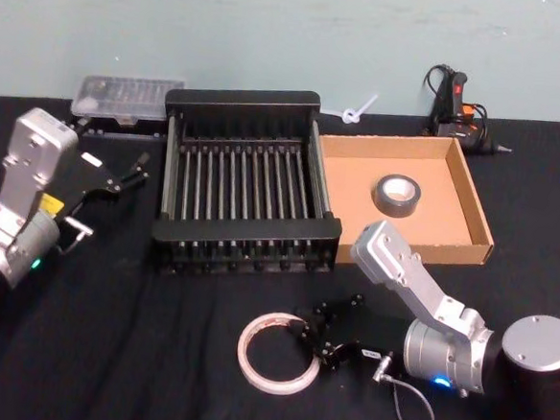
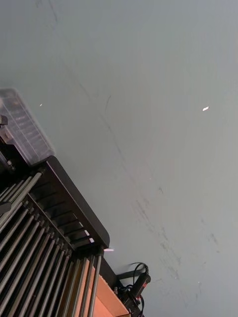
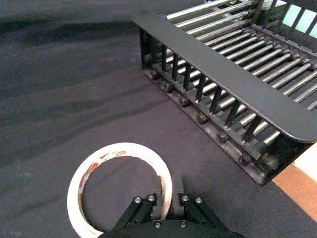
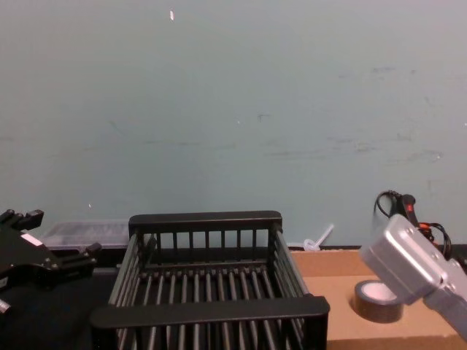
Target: Pick up the white tape and place it into the black box , Pick up the silver tape and place it into the brown box.
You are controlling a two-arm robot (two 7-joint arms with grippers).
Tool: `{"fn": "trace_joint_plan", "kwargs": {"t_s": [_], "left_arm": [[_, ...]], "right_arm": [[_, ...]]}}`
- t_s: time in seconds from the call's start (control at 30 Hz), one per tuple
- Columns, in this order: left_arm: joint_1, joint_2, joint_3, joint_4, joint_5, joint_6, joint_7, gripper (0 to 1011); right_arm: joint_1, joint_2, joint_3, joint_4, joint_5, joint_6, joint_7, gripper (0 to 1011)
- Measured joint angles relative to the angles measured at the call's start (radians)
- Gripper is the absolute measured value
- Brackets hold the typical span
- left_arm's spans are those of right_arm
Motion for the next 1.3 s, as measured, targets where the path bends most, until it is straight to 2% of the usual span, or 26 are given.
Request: {"fn": "trace_joint_plan", "kwargs": {"t_s": [0.07,0.13,0.57,1.0,1.3], "left_arm": [[0.000,0.000,0.000,0.000,0.000,0.000,0.000,1001],[0.000,0.000,0.000,0.000,0.000,0.000,0.000,1001],[0.000,0.000,0.000,0.000,0.000,0.000,0.000,1001],[0.000,0.000,0.000,0.000,0.000,0.000,0.000,1001],[0.000,0.000,0.000,0.000,0.000,0.000,0.000,1001]], "right_arm": [[0.000,0.000,0.000,0.000,0.000,0.000,0.000,100],[0.000,0.000,0.000,0.000,0.000,0.000,0.000,87],[-0.003,0.014,0.012,-0.016,0.021,-0.009,0.028,87],[0.001,0.056,0.062,-0.072,0.107,-0.038,0.054,87],[0.037,0.046,0.085,-0.065,0.140,-0.045,0.025,87]]}}
